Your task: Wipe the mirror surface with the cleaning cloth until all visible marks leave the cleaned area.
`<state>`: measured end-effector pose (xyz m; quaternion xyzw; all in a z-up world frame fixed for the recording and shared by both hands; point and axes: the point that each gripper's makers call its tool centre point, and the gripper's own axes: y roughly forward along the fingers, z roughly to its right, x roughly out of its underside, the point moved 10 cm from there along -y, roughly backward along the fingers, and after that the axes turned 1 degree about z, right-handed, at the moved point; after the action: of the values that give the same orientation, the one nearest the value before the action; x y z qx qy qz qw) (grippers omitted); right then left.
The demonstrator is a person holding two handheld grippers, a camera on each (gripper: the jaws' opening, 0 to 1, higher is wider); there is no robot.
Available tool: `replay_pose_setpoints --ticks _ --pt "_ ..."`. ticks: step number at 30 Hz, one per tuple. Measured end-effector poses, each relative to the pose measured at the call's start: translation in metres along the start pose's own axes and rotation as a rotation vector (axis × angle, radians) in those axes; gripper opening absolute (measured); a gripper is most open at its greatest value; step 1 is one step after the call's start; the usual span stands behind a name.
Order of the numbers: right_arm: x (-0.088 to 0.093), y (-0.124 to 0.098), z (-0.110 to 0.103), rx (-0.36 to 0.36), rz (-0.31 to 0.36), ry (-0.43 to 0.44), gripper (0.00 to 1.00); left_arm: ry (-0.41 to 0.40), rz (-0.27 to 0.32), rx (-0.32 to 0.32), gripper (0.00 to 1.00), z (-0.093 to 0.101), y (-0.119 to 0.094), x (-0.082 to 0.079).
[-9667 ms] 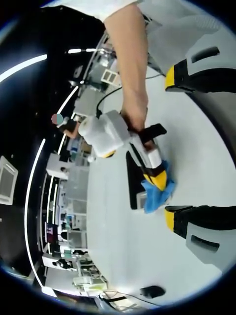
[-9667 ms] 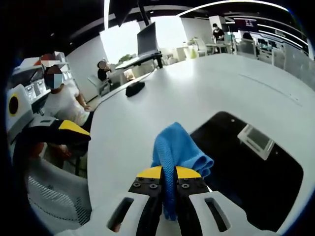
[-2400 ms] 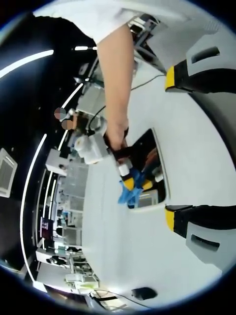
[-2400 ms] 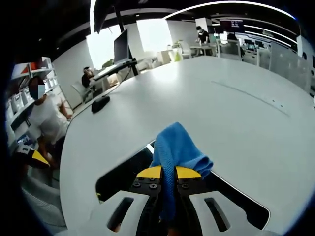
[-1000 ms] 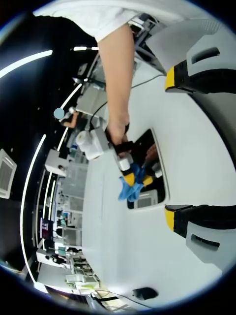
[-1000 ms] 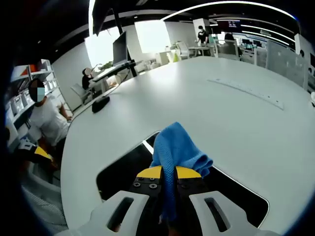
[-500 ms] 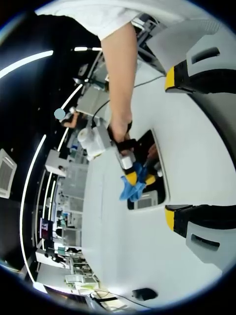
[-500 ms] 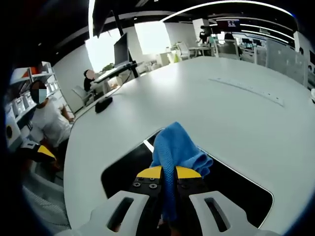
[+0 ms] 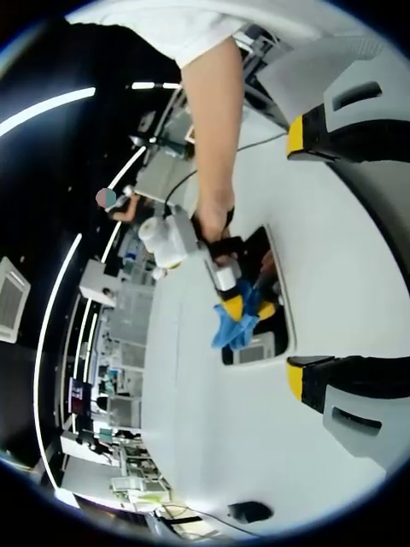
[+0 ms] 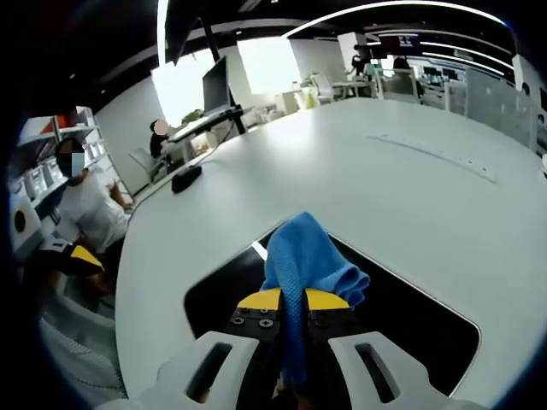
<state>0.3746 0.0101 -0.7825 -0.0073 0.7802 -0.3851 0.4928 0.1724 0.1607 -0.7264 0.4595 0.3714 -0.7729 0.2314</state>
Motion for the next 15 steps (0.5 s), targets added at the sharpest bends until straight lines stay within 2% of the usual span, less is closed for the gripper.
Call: replay_pose_setpoints --ticks 9,15 --pt "0.006 -0.005 -0.004 -0.015 -0.007 -0.007 0.03 0.006 0.001 0.002 0.95 0.001 0.0 0.0" --pt "0.008 -0.009 -0.014 -0.012 -0.005 -0.018 0.03 0.01 -0.004 0.007 0.94 0.001 0.0 0.0"
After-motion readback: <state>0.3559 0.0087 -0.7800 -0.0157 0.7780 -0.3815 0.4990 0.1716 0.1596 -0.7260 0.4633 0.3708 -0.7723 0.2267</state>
